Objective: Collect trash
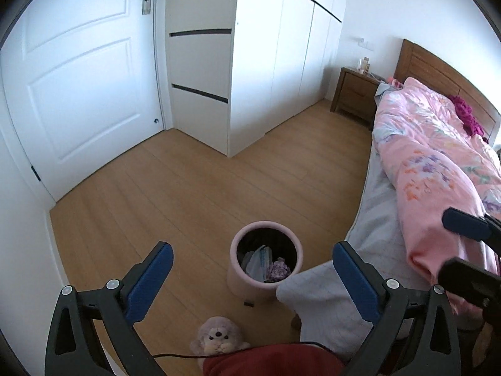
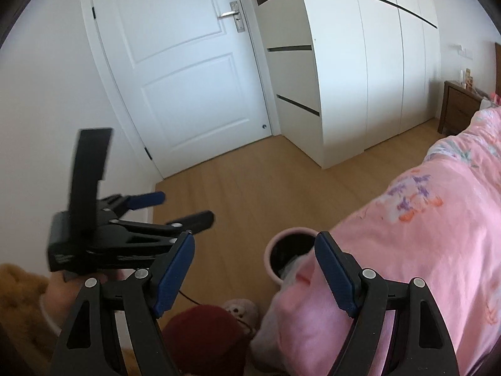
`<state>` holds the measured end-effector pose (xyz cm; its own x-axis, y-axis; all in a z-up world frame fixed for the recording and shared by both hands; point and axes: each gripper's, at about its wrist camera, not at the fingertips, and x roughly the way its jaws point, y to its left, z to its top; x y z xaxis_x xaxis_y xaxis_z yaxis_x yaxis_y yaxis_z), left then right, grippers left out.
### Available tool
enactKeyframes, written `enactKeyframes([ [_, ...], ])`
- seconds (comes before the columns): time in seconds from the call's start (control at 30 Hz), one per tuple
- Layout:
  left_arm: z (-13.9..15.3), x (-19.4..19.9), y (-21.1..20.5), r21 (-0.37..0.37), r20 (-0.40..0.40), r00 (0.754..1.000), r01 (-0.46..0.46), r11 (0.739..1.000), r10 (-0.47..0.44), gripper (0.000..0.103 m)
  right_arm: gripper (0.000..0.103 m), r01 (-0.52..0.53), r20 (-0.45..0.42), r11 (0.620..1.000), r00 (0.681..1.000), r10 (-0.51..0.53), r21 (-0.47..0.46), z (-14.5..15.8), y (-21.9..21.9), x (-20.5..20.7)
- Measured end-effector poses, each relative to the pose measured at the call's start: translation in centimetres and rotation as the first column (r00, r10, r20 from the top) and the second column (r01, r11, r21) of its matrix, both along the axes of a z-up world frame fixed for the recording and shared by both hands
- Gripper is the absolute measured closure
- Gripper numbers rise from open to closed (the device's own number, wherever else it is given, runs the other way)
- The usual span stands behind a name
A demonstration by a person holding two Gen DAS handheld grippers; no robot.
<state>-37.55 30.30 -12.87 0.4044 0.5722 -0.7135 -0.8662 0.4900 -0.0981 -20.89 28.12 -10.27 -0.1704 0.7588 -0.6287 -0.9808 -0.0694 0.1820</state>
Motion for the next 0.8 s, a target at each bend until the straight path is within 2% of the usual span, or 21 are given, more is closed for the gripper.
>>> enactKeyframes([
  [0.1, -0.4, 0.4, -0.5, -0.007, -0.006, 1.000, 0.014, 1.000, -0.014, 0.000, 0.025, -0.001, 0.036, 1.000, 0.999, 0.002, -0.019, -0.4, 0.4, 0.3],
  [0.2, -0.4, 1.0, -0.6, -0.015, -0.012, 0.999, 0.033, 0.999, -0.034, 0.000, 0.025, -0.002, 0.033, 1.000, 0.999, 0.003, -0.019, -0.7, -0.1, -0.1],
  [0.4, -0.2, 2.2, -1.2, 0.041, -0.072, 0.996, 0.054, 0.998, -0.051, 0.000, 0.025, -0.030, 0.056, 0.999, 0.998, 0.030, -0.017, -1.1, 0.2, -0.4],
  [0.8, -0.9, 1.6, -1.2, 0.047, -0.041, 0.998, 0.053, 0.997, -0.051, 0.000, 0.025, -0.043, 0.076, 0.999, 0.996, 0.045, -0.017, -1.5, 0.0, -0.5],
])
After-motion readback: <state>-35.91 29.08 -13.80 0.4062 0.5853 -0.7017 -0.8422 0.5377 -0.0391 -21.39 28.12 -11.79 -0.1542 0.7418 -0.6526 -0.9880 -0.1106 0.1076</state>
